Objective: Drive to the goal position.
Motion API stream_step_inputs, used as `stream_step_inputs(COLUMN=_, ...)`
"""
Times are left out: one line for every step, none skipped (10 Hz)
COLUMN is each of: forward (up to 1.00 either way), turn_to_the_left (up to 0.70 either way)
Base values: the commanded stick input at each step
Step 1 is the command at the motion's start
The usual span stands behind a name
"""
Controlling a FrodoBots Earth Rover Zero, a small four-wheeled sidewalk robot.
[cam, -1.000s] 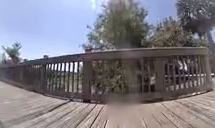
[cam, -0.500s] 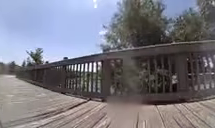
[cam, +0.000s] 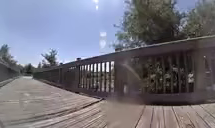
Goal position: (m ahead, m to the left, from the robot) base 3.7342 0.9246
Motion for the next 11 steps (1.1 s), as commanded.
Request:
stream_step_inputs(forward=0.0, turn_to_the_left=0.7)
stream_step_inputs(forward=0.0, turn_to_the_left=0.7)
stream_step_inputs(forward=0.08, turn_to_the_left=0.62)
stream_step_inputs(forward=0.7, turn_to_the_left=0.0)
stream_step_inputs(forward=0.7, turn_to_the_left=0.0)
stream_step_inputs(forward=0.7, turn_to_the_left=0.0)
stream_step_inputs(forward=0.7, turn_to_the_left=0.0)
stream_step_inputs(forward=0.7, turn_to_the_left=0.11)
stream_step_inputs(forward=0.62, turn_to_the_left=0.15)
stream_step_inputs(forward=0.12, turn_to_the_left=0.59)
stream_step_inputs(forward=0.0, turn_to_the_left=0.7)
